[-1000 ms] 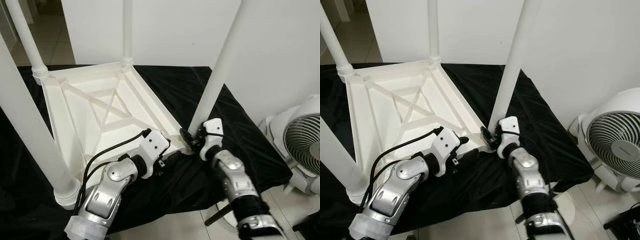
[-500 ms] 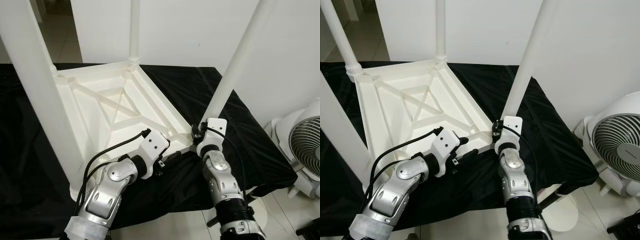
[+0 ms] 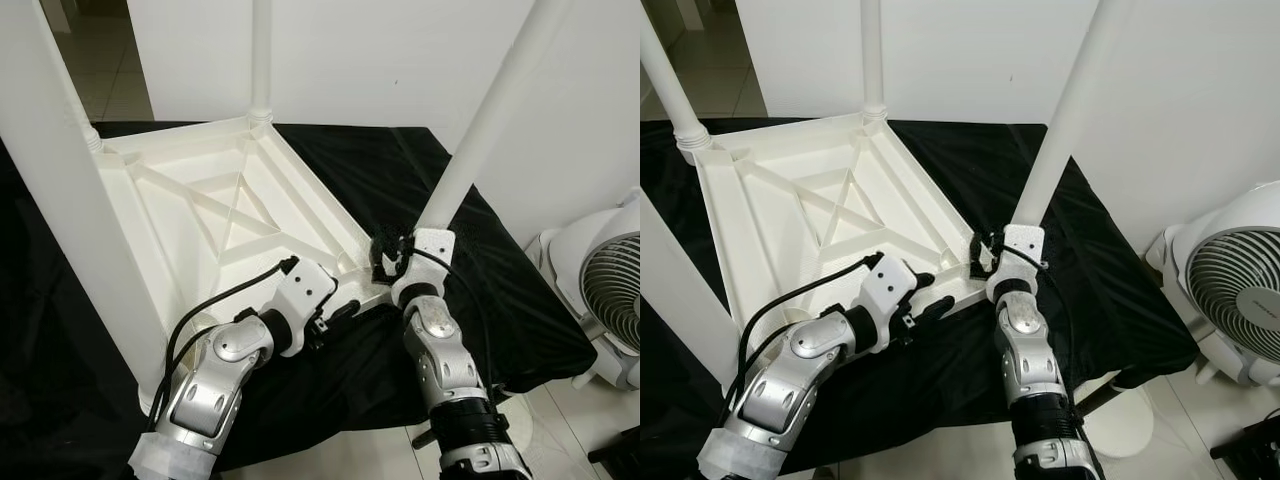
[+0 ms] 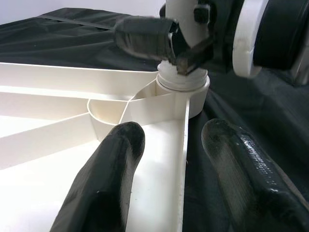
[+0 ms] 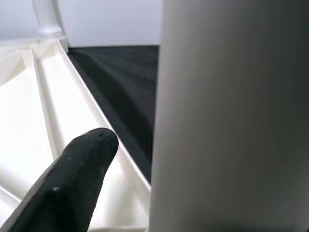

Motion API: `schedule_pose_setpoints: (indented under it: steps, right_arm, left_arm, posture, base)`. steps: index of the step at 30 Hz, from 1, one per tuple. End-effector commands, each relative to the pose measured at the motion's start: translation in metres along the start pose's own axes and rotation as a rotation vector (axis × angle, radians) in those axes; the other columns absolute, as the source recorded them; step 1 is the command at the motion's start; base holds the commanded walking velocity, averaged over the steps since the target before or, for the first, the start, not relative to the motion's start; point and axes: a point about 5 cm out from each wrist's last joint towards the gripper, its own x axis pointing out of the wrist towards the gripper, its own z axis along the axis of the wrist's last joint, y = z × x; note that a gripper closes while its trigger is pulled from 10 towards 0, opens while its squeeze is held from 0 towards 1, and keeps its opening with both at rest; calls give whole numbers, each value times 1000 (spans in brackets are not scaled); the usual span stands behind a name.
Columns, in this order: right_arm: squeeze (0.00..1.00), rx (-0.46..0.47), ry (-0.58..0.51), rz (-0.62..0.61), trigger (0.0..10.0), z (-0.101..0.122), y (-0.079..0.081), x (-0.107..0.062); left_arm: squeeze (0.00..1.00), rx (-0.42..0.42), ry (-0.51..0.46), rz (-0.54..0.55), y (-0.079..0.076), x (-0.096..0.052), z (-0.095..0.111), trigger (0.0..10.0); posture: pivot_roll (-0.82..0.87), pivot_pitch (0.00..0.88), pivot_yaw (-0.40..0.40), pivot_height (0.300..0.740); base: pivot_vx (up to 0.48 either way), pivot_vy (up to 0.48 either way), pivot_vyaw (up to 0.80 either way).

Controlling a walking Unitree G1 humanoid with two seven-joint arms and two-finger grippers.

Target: Building children table

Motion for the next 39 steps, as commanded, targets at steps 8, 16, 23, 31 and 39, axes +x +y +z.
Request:
schedule_pose_setpoints:
  steps: [8, 16, 23, 31, 39]
  right_arm:
    - [0, -54, -17, 231, 10000, 2, -16, -11]
    - [0, -136, 22, 466, 10000, 3, -33, -1]
    - [0, -159, 71, 660, 10000, 1, -32, 12]
    - [0, -173, 103, 741, 10000, -2, -24, 22]
    - [0, -155, 142, 803, 0, -7, -22, 30]
  left_arm:
    - [0, -7, 4, 78, 1, -3, 1, 10000]
    - [0, -31, -19, 37, -3, -6, 7, 10000]
    - [0, -66, -32, 33, -2, -10, 9, 10000]
    - [0, -71, -42, 43, -4, -9, 12, 10000]
    - [0, -78, -45, 70, -5, -11, 14, 10000]
  posture:
    - [119, 15, -91, 740]
    - [110, 12, -81, 740]
    - [127, 0, -96, 740]
    - [148, 0, -111, 740]
    - [174, 0, -127, 740]
  base:
    - [0, 0, 0]
    - [0, 0, 0]
    - [0, 0, 0]
    - [0, 0, 0]
    - [0, 0, 0]
